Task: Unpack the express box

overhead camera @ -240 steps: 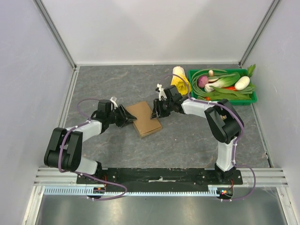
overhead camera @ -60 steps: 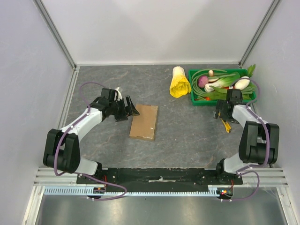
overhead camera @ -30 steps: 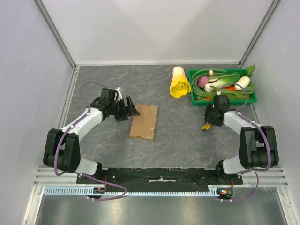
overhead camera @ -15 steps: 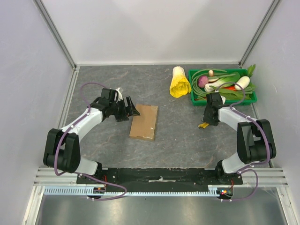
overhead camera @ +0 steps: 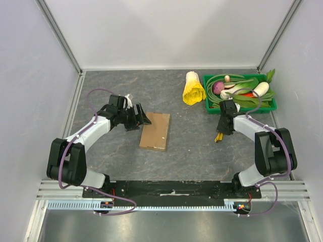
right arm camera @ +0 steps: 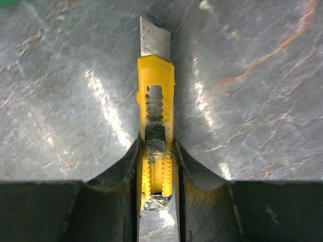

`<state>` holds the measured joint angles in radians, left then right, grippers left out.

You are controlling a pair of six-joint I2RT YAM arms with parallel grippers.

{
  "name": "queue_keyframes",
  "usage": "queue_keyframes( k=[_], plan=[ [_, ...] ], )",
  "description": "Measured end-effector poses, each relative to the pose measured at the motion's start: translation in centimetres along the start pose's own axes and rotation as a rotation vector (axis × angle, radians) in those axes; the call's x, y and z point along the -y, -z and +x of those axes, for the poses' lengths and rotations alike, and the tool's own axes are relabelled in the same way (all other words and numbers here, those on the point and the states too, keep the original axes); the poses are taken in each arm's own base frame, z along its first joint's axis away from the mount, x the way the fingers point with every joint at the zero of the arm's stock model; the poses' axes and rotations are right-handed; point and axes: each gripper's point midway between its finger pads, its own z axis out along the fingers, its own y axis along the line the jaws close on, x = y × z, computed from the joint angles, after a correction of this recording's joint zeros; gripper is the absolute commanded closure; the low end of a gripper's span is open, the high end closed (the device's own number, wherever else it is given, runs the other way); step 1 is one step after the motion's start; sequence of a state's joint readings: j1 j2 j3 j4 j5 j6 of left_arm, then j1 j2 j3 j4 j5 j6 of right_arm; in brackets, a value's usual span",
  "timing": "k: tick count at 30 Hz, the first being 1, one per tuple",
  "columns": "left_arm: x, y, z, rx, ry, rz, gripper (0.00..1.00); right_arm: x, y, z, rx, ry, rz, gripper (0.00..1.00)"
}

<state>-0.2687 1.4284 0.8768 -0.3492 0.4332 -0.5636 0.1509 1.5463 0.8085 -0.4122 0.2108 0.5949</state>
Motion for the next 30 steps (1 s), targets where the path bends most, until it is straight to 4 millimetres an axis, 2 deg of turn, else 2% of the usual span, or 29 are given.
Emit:
queue_keyframes(
  k=[4, 8, 11, 15, 18, 23, 26, 30],
  plan=[
    [0.4, 0.1, 0.2, -0.011, -0.001, 0.021, 0.16, -1.3, 0.9, 1.7, -0.020, 0.032, -0.047, 0.80],
    [0.9, 0.1, 0.3, -0.020, -0.005, 0.050, 0.16, -2.2, 2.8, 5.5, -0.072, 0.073, -0.118, 0.80],
    [1.6, 0.2, 0.4, -0.031, -0.011, 0.090, 0.19, -2.8, 4.7, 8.4, -0.119, 0.110, -0.174, 0.83],
    [3.1, 0.3, 0.5, -0.044, -0.029, 0.162, 0.20, -5.2, 7.1, 9.7, -0.121, 0.170, -0.269, 0.85],
    [4.5, 0.5, 0.9, -0.064, -0.046, 0.228, 0.20, -8.2, 9.2, 9.2, -0.093, 0.216, -0.351, 0.85],
    [7.6, 1.1, 1.6, -0.099, -0.089, 0.372, 0.20, -14.7, 12.9, 7.5, -0.008, 0.303, -0.503, 0.83],
    [9.0, 1.4, 1.9, -0.113, -0.112, 0.436, 0.20, -18.1, 14.2, 7.7, 0.018, 0.362, -0.564, 0.83],
    [10.1, 1.5, 2.3, -0.135, -0.133, 0.491, 0.20, -22.2, 15.3, 9.3, 0.028, 0.457, -0.623, 0.83]
  ],
)
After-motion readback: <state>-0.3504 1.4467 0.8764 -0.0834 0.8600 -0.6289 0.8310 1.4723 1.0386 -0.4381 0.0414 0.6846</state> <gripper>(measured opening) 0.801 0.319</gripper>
